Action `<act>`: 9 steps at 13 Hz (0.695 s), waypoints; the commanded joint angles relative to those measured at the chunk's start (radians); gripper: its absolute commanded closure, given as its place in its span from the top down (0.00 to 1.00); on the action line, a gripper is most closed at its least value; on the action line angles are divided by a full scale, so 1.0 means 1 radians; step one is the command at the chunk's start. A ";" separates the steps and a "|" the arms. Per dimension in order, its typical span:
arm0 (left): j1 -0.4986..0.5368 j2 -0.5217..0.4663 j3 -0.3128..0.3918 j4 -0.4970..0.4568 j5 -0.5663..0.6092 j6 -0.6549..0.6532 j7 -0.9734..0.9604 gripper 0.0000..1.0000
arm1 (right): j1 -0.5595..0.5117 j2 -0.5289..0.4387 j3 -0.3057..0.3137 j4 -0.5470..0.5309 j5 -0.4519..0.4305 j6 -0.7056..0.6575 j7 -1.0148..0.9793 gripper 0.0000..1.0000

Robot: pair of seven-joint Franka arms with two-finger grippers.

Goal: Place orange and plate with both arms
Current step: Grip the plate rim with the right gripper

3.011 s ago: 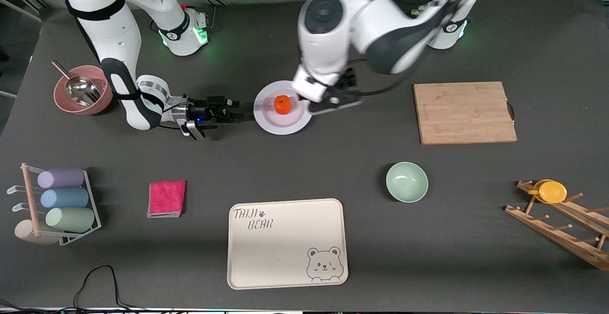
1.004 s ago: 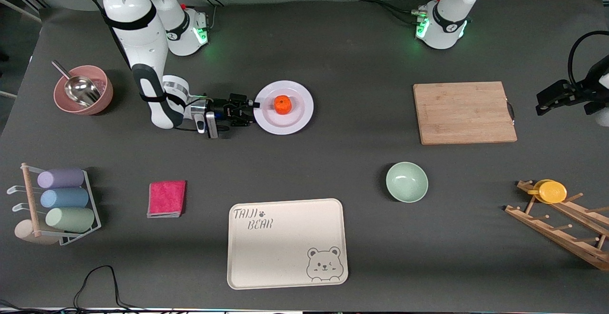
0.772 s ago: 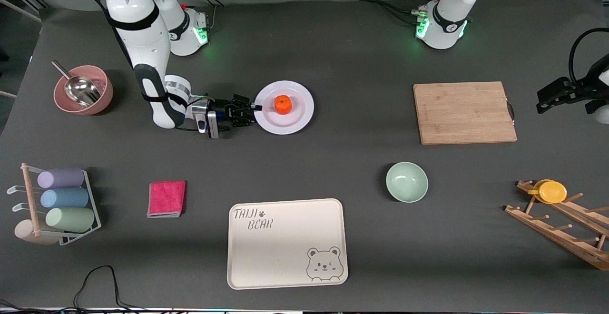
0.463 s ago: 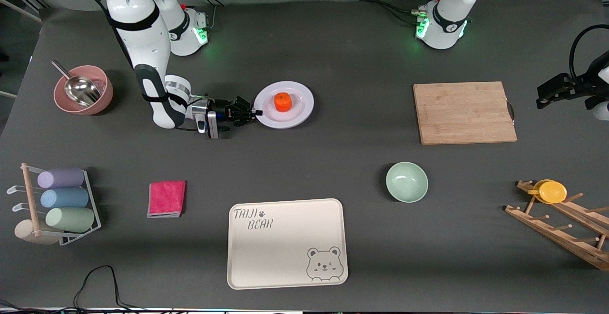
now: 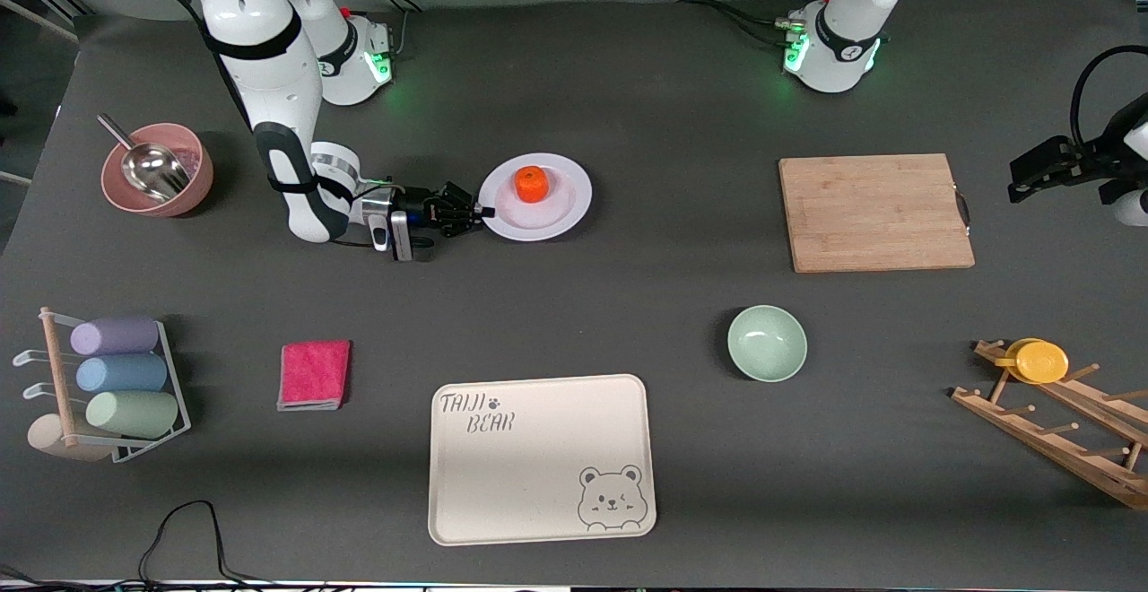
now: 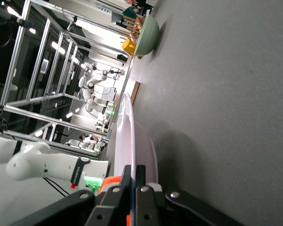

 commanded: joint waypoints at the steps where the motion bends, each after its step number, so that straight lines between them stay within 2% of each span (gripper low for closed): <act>1: -0.009 -0.024 0.012 -0.013 -0.019 -0.010 0.021 1.00 | 0.013 0.044 -0.005 0.008 -0.006 0.014 0.174 0.00; 5: -0.010 -0.025 0.012 -0.015 -0.019 -0.012 0.021 1.00 | 0.003 -0.005 -0.019 0.014 -0.071 0.013 0.411 0.00; 9: -0.013 -0.024 0.014 -0.019 -0.019 -0.013 0.021 1.00 | 0.003 -0.100 -0.108 0.051 -0.178 0.008 0.532 0.00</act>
